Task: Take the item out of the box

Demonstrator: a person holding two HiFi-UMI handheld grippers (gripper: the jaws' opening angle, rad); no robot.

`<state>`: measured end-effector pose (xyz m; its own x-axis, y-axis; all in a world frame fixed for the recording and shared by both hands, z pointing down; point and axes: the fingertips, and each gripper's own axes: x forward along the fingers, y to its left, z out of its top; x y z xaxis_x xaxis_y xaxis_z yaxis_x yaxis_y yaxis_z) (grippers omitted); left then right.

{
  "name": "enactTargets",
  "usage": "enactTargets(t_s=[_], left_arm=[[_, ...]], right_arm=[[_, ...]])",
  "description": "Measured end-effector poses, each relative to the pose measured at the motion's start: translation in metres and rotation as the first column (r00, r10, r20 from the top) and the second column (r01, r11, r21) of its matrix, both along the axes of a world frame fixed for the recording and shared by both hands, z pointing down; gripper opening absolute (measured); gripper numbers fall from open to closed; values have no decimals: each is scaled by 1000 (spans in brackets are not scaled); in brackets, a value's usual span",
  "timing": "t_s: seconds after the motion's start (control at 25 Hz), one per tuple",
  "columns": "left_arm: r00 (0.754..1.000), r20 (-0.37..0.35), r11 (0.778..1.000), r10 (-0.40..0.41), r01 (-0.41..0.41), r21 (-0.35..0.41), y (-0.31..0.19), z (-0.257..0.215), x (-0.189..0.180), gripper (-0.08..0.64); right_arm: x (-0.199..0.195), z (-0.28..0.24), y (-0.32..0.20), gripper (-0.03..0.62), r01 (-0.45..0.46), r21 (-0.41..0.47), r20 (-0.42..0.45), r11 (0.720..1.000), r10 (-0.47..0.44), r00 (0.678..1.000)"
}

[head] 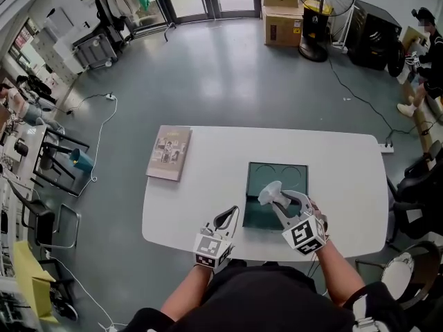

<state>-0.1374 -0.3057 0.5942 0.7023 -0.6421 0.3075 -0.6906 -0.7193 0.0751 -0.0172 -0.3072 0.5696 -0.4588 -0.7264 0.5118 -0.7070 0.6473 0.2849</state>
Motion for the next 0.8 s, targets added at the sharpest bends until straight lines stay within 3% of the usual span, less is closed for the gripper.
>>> enactTargets(t_s=[0.16,0.4,0.64,0.8], left_arm=[[999,-32,1000,-16,16,22,-8,-15,-2,11],[997,-71,998,-32,36,51,-18,-38,2,11],[994,-103,996,-28,36,83,-26,-55,3,11],[993,-115,994,-23,34,100,-31,-61,6,11]], right_arm=[[2,-30,-6,138,-96,61,160,994,85,984],[18,-81,-11,140,-248,156,361,956,179,915],[24,-115,-9,140,-295,209,452,932,175,875],[26,-121,-5,137,-307,255,441,917,172,881]])
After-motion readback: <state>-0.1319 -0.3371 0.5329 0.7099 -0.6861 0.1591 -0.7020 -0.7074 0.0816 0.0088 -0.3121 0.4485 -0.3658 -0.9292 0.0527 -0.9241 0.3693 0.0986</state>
